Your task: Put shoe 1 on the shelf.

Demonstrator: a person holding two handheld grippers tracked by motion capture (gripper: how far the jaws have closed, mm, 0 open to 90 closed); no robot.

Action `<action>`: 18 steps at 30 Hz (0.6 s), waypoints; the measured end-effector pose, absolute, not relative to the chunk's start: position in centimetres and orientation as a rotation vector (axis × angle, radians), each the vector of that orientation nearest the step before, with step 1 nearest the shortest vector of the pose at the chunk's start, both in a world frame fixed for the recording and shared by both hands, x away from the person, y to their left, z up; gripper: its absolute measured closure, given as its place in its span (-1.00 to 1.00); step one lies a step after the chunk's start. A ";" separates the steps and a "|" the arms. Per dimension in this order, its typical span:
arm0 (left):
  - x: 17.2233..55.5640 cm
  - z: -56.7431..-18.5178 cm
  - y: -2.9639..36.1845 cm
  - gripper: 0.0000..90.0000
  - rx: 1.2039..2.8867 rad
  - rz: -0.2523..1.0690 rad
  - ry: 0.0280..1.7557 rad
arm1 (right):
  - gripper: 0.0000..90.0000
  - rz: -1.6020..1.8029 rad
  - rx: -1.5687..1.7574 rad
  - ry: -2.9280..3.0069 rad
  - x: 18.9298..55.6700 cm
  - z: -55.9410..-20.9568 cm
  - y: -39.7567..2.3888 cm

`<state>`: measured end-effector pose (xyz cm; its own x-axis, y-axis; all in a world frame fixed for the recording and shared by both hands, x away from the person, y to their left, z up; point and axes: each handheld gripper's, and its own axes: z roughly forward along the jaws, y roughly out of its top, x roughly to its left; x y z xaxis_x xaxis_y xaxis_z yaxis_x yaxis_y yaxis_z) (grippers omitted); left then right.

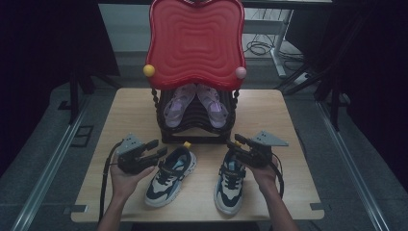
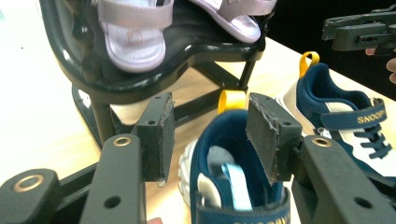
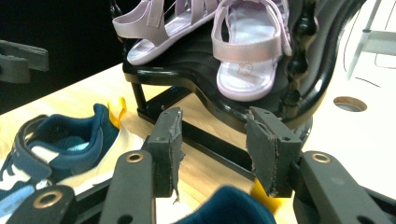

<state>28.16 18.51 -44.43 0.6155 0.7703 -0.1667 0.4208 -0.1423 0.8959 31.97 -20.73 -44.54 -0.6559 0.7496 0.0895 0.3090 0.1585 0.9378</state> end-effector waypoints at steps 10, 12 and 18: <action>26.0 -45.0 19.4 0.17 1.745 0.371 0.976 | 0.21 1.523 0.948 2.064 30.2 -45.4 -22.7; 25.6 -45.1 19.4 0.17 1.757 0.358 0.970 | 0.21 1.512 0.927 2.064 29.9 -45.4 -22.8; 25.0 -45.7 19.2 0.15 1.816 0.335 0.962 | 0.21 1.535 0.928 2.058 29.0 -45.4 -23.6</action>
